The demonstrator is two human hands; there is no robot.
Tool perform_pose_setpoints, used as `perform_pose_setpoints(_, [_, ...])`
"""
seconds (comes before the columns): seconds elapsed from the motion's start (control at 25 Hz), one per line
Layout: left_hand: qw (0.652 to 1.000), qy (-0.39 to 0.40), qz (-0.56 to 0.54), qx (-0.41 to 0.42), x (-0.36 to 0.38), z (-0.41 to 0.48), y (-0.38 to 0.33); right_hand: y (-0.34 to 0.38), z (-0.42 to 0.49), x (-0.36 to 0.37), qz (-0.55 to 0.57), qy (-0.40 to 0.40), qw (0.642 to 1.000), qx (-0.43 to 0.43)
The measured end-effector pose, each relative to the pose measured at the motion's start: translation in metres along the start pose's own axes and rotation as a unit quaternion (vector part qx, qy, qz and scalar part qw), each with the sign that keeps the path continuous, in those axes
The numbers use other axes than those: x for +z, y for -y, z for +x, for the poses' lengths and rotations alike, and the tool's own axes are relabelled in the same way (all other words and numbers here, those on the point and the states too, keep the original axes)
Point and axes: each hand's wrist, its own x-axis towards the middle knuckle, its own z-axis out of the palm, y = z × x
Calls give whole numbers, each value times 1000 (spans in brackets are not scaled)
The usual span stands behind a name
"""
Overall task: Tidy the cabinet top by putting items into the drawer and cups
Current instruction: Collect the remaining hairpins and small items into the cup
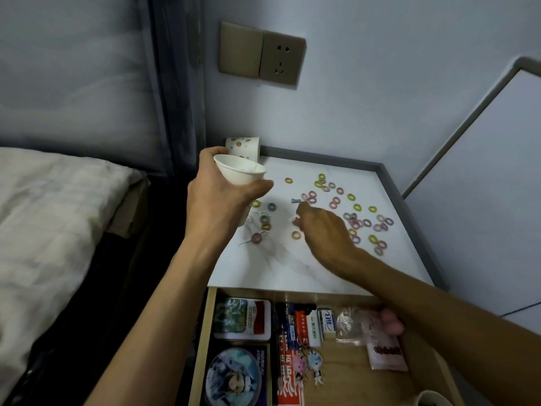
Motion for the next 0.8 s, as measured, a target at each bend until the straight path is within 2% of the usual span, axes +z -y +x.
perform_pose_setpoints(0.04, [1000,2,2,-2,1,0,1,-4,5,-12,87,15,996,22])
perform_pose_setpoints(0.12, [1000,12,15,-1,4,-1,2,-7,19,-42,262,47,963,51])
perform_pose_setpoints(0.2, [999,29,43,9,9,-3,3,-4,34,-75,327,18,945,8])
perform_pose_setpoints(0.28, [996,41,75,23,14,-4,4,5,48,-109,295,-2,953,-71])
perform_pose_setpoints(0.36, [994,53,85,35,17,-5,5,19,59,-132,242,33,953,-178])
perform_pose_setpoints(0.44, [993,67,84,41,19,-6,4,36,64,-138,139,80,946,-280])
perform_pose_setpoints(0.52, [994,75,75,38,19,-6,2,47,67,-131,92,85,935,-332])
perform_pose_setpoints(0.56, [995,72,63,30,18,-5,1,49,68,-129,112,81,935,-328])
perform_pose_setpoints(0.64, [997,56,45,18,12,-3,1,47,68,-128,259,83,932,-240])
perform_pose_setpoints(0.72, [998,32,54,23,3,0,3,44,68,-126,449,71,877,-155])
perform_pose_setpoints(0.8, [998,10,65,26,-6,1,6,44,69,-113,535,36,838,-100])
